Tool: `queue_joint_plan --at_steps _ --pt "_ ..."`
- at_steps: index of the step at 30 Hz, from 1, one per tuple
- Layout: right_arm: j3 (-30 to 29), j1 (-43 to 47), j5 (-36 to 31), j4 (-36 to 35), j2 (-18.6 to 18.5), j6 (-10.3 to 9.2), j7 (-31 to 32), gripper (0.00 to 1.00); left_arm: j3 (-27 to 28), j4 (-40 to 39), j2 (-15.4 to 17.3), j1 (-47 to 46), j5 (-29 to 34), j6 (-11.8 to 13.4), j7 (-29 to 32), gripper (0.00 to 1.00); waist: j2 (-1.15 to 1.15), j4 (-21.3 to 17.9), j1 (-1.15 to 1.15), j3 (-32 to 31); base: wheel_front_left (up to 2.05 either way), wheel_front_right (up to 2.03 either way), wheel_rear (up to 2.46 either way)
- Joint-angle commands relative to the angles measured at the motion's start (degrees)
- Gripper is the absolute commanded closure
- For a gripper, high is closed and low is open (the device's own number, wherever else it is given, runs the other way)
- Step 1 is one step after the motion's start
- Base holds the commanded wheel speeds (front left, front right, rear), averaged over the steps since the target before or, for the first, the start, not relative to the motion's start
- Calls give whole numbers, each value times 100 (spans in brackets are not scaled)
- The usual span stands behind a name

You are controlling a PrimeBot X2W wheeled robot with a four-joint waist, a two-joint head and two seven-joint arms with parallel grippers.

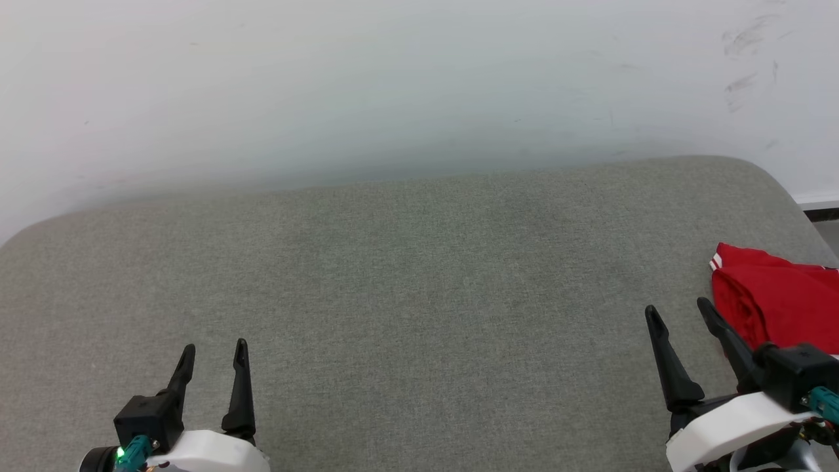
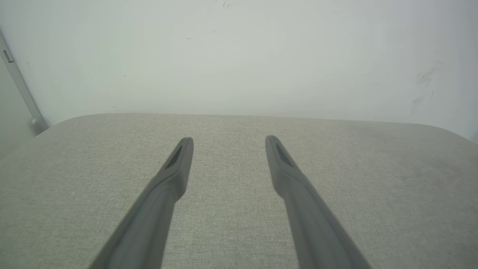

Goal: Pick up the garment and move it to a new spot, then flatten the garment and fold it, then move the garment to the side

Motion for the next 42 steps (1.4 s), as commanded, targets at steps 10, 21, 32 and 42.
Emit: queue_joint_plan --at_steps 10,21,32,42 --pt "-17 132 98 49 22 0 57 100 -7 78 -72 40 -114 3 42 100 0 29 1 4 0 0 0" --pt "-115 -32 1339 324 70 0 100 100 295 168 -282 -85 -1090 -275 345 100 0 73 1 24 0 0 0" --pt "-203 -176 2400 568 120 0 136 100 561 267 -470 -204 -1933 -528 613 100 0 117 1 43 0 0 0" --pt "-274 -273 3165 742 164 0 168 100 757 325 -608 -285 -2546 -708 809 100 0 152 1 59 0 0 0"
